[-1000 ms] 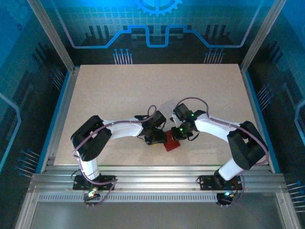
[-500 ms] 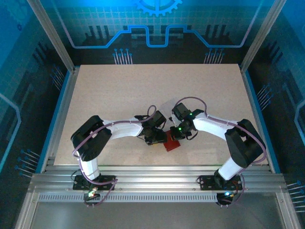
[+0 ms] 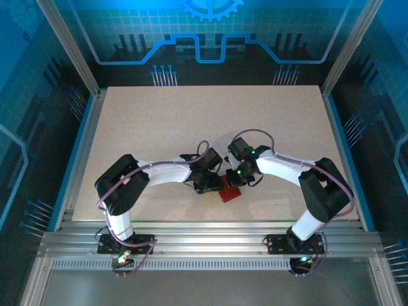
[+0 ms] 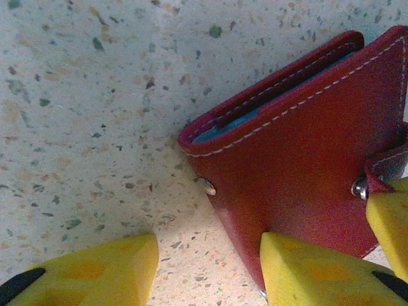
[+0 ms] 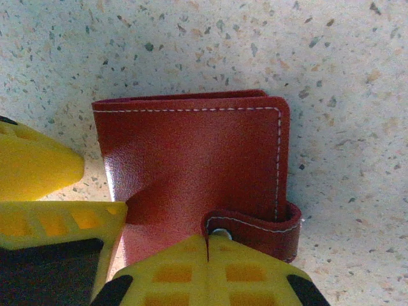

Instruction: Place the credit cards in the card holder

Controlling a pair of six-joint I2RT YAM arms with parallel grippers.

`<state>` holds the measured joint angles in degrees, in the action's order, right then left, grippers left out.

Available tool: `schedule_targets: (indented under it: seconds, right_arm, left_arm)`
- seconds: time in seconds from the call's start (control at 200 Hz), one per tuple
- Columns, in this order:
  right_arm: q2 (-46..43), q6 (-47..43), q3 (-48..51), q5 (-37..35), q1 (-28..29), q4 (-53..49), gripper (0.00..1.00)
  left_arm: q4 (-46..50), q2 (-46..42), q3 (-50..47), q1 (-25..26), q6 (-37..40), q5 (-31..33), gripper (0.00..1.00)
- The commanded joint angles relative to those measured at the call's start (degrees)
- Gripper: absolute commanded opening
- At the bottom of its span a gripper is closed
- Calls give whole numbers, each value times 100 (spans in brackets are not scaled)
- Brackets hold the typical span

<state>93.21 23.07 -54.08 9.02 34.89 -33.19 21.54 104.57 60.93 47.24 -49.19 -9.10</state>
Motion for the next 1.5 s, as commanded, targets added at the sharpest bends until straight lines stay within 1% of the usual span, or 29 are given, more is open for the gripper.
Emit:
schedule_targets:
  seconds: [0.0,0.375,0.595,0.775,0.91,0.945,0.96,0.965,0.98,0.99,0.995,1.0,1.011,1.021,1.026,1.041,1.056,1.111,1.121,1.141,1.196,1.226,1.271,1.276,1.291,1.321,1.361,1.416,1.491]
  right_arm:
    - [197,57,-50,49,118,-104,0]
    - [198,112,152,-366,173,-231,0]
    - [443,254,273,-585,321,-122,0]
    - [589,460,270,-653,355,-128,0]
    - [409,497,155,-756,397,-138,0]
    - [303,497,125,-799,404,-135,7]
    - [220,497,99,-842,400,-143,13]
    - [220,497,99,-842,400,-143,13]
    - [157,497,77,-881,404,-152,17]
    - [128,497,50,-896,397,-159,21]
    - [79,495,26,-918,400,-165,24]
    - [79,495,26,-918,400,-165,24]
    - [34,496,7,-943,399,-169,27]
    - [-28,492,-35,-962,401,-175,32]
    - [-28,492,-35,-962,401,-175,32]
    - [-88,495,-77,-988,397,-179,36]
    - [-162,482,-136,-1006,394,-186,41]
    - [-334,481,-305,-990,366,-174,50]
    - [-368,480,-335,-974,359,-167,52]
    - [-438,487,-415,-931,335,-147,56]
    - [-551,505,-609,-791,278,-150,62]
    - [-603,499,-737,-719,230,-184,72]
    - [-697,488,-910,-608,171,-222,83]
    - [-727,492,-933,-593,161,-232,86]
    - [-761,482,-962,-583,154,-238,89]
    - [-865,479,-1040,-589,134,-268,99]
    - [-1043,508,-1130,-741,79,-360,100]
    - [-1399,591,-1114,-1215,-93,-495,100]
    - [-1965,611,-866,-1949,-559,-560,100]
  left_arm:
    - [-836,511,-222,118,-46,-375,49]
    - [-849,519,-208,121,-29,-373,49]
    - [-803,460,-195,105,-60,-349,49]
    - [-801,230,-261,30,-112,-365,49]
    - [-755,-144,-372,-146,-102,-350,49]
    - [-697,-336,-418,-217,-70,-286,50]
    - [-668,-433,-449,-252,-52,-237,50]
    - [-651,-471,-454,-265,-41,-226,51]
    - [-606,-578,-478,-309,-12,-183,52]
    - [-578,-649,-494,-333,10,-152,53]
    - [-562,-666,-503,-349,21,-135,54]
    - [-541,-715,-512,-361,31,-118,55]
    - [-503,-810,-525,-386,56,-83,57]
    - [-465,-891,-539,-416,82,-52,60]
    - [-444,-911,-547,-426,101,-32,61]
    - [-382,-1066,-565,-474,146,34,66]
    - [-320,-1204,-579,-518,190,94,72]
    - [-64,-1763,-623,-701,389,319,97]
    - [-21,-1852,-632,-737,427,363,98]
    - [67,-2041,-644,-824,505,435,99]
    - [315,-2558,-667,-1081,711,664,99]
    - [421,-2849,-690,-1250,821,809,99]
    - [526,-3285,-742,-1482,990,1076,99]
    - [539,-3329,-750,-1503,1008,1112,99]
    - [575,-3467,-769,-1581,1051,1250,99]
    - [648,-3726,-819,-1708,1135,1602,99]
    - [737,-4036,-891,-1847,1244,2194,99]
    - [707,-4381,-1073,-1936,1530,3095,99]
    - [181,-4735,-1513,-1962,2154,4299,99]
